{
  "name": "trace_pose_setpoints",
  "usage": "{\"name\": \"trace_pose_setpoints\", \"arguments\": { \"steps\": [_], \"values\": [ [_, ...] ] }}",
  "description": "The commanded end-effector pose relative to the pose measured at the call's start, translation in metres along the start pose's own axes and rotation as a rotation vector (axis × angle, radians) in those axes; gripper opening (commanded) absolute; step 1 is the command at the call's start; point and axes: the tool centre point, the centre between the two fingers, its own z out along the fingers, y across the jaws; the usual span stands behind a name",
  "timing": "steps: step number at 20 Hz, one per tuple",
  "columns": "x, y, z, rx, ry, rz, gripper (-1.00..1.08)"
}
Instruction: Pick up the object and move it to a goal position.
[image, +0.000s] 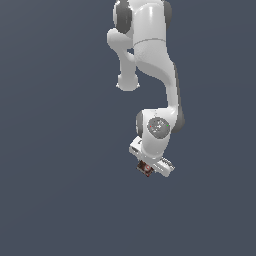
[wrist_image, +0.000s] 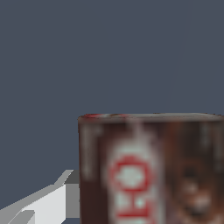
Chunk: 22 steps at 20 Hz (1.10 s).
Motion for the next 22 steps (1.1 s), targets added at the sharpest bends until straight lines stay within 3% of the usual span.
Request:
{"name": "trace_pose_setpoints", "arguments": {
  "steps": [1, 10, 22],
  "values": [
    [0.000, 0.000, -0.001, 0.000, 0.000, 0.000, -1.00],
    [-0.001, -0.007, -0.042, 0.000, 0.000, 0.000, -1.00],
    [-0.002, -0.026, -0.167, 0.000, 0.000, 0.000, -1.00]
  ]
}}
